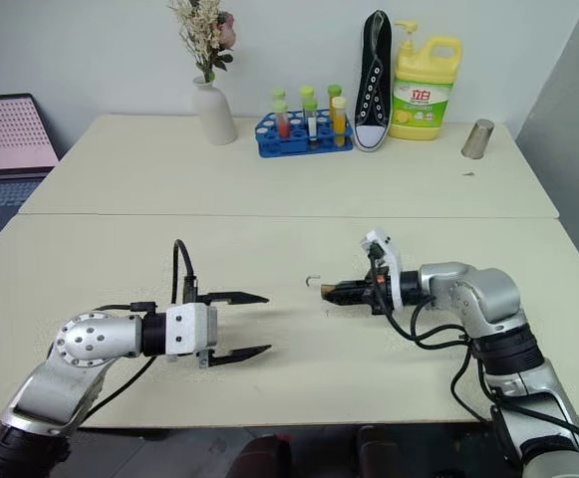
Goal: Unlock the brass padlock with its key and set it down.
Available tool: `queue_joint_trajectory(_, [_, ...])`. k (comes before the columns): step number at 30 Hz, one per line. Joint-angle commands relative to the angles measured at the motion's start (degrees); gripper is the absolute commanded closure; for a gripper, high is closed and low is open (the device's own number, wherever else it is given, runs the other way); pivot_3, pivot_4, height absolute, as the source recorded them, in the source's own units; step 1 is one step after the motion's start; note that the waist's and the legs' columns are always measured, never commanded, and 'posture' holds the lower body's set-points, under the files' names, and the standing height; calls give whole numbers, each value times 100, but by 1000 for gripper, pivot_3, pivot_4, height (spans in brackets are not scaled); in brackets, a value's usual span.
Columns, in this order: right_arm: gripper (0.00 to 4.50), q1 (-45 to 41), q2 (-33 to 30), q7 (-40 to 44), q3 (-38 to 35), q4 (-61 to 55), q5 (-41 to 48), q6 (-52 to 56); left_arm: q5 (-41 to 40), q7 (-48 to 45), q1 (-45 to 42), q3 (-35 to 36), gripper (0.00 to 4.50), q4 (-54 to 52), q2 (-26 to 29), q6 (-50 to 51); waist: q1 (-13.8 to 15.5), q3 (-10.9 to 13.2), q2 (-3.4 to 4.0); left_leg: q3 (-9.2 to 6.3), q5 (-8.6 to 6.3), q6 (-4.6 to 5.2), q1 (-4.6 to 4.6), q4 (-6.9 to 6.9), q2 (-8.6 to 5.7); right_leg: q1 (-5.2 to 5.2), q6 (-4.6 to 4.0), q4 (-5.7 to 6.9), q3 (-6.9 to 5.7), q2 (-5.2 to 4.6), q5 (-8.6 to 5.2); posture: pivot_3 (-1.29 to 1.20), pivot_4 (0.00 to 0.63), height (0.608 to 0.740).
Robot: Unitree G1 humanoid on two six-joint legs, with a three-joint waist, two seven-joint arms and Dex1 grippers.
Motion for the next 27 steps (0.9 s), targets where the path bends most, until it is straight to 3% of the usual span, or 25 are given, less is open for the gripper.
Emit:
queue_joint_trajectory(1, [4341, -119, 67, -89, 197, 158, -239, -3, -62, 68, -164, -29, 0, -82, -126, 53, -5, 0, 0, 0, 0, 0, 1, -1, 0, 0, 0, 1, 1, 0, 0, 0, 150, 740])
queue_joint_trajectory(11, [4341, -297, 313, -277, 481, 682, -848, -116, -45, -26, -313, -185, 0, -72, -244, 144, -18, 0, 0, -1, 0, 0, 4, -1, 3, -1, 0, 4, 2, 4, 0, 0, 150, 740])
queue_joint_trajectory(17, [2153, -215, -14, -131, 574, 614, -1245, -674, -311, -196, -234, -205, 0, -243, -155, 661, -17, 0, 0, -2, 0, 0, 5, 0, 2, 0, 0, 6, 1, 4, 0, 0, 150, 740])
queue_joint_trajectory(22, [947, 159, -606, 288, 605, 48, -1602, -1882, -333, 84, -109, -20, 0, -409, -104, 1334, 17, -1, -2, -4, 0, 0, 3, 3, -3, 1, 1, 2, -2, 2, 0, 0, 150, 740])
queue_joint_trajectory(27, [947, 550, -955, 703, 107, -541, -1441, -2786, -281, 288, 136, 203, 0, -623, 36, 1604, -26, 0, -1, -5, 0, 0, 2, -1, 4, -1, 1, 0, 0, 3, 0, 0, 150, 740])
